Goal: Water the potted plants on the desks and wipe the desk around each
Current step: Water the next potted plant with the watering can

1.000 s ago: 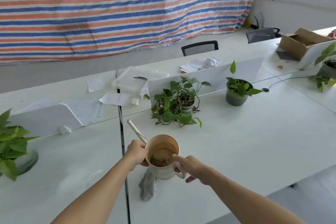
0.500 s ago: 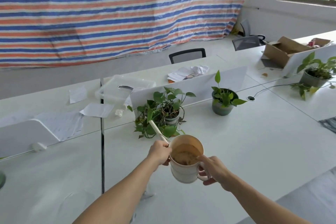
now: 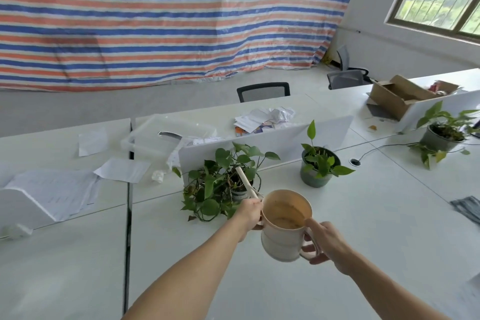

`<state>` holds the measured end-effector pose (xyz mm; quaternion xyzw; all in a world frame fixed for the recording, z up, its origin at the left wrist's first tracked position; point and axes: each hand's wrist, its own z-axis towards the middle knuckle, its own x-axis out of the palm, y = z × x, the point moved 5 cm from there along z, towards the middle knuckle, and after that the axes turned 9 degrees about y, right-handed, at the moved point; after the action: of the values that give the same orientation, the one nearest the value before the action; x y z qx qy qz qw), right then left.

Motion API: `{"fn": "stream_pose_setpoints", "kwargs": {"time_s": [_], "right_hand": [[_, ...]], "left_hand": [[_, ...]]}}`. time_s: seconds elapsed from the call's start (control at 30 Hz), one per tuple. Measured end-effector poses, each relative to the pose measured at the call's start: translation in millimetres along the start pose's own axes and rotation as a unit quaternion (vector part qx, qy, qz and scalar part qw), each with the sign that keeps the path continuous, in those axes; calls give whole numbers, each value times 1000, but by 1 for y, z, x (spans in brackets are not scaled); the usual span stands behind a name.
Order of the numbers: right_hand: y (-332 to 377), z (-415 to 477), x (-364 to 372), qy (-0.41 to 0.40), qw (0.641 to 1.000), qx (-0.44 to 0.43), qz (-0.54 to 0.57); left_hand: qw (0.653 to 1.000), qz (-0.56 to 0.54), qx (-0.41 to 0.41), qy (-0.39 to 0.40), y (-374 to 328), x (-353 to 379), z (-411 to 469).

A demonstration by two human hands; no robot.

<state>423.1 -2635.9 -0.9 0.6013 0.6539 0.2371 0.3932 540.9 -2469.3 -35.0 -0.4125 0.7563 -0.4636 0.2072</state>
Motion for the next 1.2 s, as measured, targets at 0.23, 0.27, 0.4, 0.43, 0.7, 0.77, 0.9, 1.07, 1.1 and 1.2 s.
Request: {"fn": "stream_pose_setpoints", "kwargs": {"time_s": [0.23, 0.27, 0.4, 0.43, 0.7, 0.77, 0.9, 1.07, 1.1, 1.2], "right_hand": [[6, 16, -15, -19, 1000, 14, -6], [7, 18, -18, -21, 1000, 16, -6], [13, 28, -26, -24, 999, 24, -14], [15, 31, -28, -26, 999, 27, -14], [30, 46, -37, -24, 998, 36, -36], [34, 47, -37, -22, 998, 38, -45], [38, 48, -38, -14, 997, 39, -65], [37, 46, -40, -10, 996, 45, -75], [36, 45, -40, -11, 996, 45, -76], [34, 42, -41, -14, 996, 49, -73]], "left_hand": [[1000, 1, -18, 9, -11, 9, 23], [1000, 0, -21, 10, -12, 10, 26], [1000, -3, -27, 10, -20, 12, 37], [1000, -2, -30, 9, -22, 12, 39], [999, -13, -36, 6, -32, 10, 50], [999, -15, -34, 4, -34, 8, 51], [999, -27, -30, 1, -31, 6, 48], [999, -44, -27, -3, -28, 9, 42], [999, -43, -25, -3, -28, 10, 41], [999, -37, -22, 0, -28, 12, 39]]}}
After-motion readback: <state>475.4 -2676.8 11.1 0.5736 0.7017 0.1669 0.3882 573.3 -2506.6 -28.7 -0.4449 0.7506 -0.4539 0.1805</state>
